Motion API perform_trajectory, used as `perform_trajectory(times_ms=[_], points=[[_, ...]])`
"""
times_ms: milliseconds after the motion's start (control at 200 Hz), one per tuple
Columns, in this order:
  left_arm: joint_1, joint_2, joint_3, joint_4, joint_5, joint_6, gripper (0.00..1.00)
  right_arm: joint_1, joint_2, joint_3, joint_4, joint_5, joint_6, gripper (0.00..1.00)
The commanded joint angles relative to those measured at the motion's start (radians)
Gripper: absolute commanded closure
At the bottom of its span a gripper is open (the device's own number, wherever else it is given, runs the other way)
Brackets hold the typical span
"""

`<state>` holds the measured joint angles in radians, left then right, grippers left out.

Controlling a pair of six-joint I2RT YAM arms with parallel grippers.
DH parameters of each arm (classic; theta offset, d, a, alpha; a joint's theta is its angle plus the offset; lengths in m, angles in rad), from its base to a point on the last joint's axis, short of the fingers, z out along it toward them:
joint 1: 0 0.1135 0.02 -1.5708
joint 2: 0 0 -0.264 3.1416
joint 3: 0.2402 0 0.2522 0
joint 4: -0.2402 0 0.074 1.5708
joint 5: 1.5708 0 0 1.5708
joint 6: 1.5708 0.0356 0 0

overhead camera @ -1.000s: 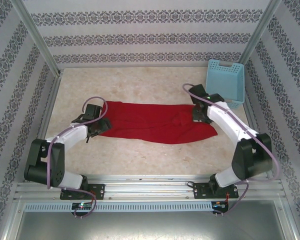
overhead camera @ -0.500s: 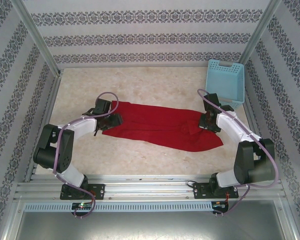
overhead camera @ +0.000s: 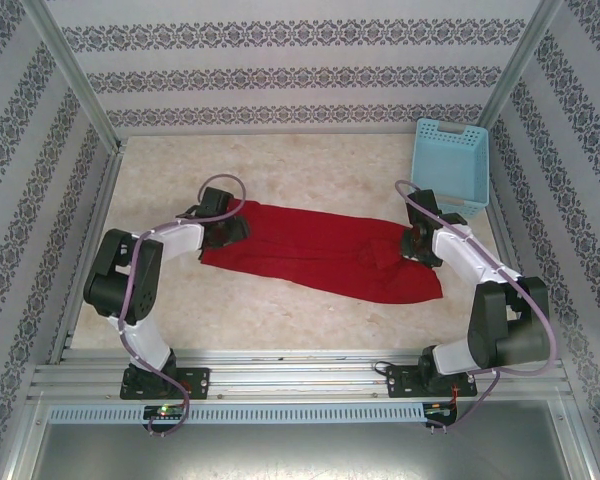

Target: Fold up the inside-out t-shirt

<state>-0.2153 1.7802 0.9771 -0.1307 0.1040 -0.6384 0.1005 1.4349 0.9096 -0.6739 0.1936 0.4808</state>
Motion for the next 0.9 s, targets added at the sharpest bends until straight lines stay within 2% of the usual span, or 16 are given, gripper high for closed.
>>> perform_trajectory(times_ms=[0,190,315,385,470,694,774,834,894], points=[[0.108,0.037,-0.067,-0.051,-0.035,-0.056,0.38,-0.001,0.003,-0.021,0.013,0.024,0.014,0.71],[0.192,-0.088,-0.153,-0.072,-0.049,-0.039,0.37,0.010,-0.001,-0.032,0.057,-0.052,0.009,0.56],[0.229,-0.135,-0.186,-0.074,-0.039,-0.030,0.37,0.051,0.004,-0.016,0.078,-0.096,0.012,0.45],[0.242,-0.142,-0.192,-0.077,-0.031,-0.024,0.37,0.057,0.010,-0.019,0.122,-0.183,0.005,0.38],[0.250,-0.145,-0.196,-0.077,-0.024,-0.020,0.37,0.053,0.030,-0.017,0.162,-0.259,0.011,0.36],[0.263,-0.155,-0.213,-0.072,-0.021,-0.017,0.37,0.053,0.152,0.069,0.215,-0.276,0.010,0.17],[0.272,-0.164,-0.225,-0.069,-0.019,-0.017,0.37,0.049,0.231,0.135,0.211,-0.256,0.021,0.17],[0.279,-0.175,-0.237,-0.066,-0.020,-0.018,0.37,0.032,0.291,0.185,0.209,-0.241,0.032,0.22],[0.289,-0.183,-0.248,-0.062,-0.018,-0.017,0.37,0.010,0.349,0.233,0.216,-0.284,0.040,0.28]])
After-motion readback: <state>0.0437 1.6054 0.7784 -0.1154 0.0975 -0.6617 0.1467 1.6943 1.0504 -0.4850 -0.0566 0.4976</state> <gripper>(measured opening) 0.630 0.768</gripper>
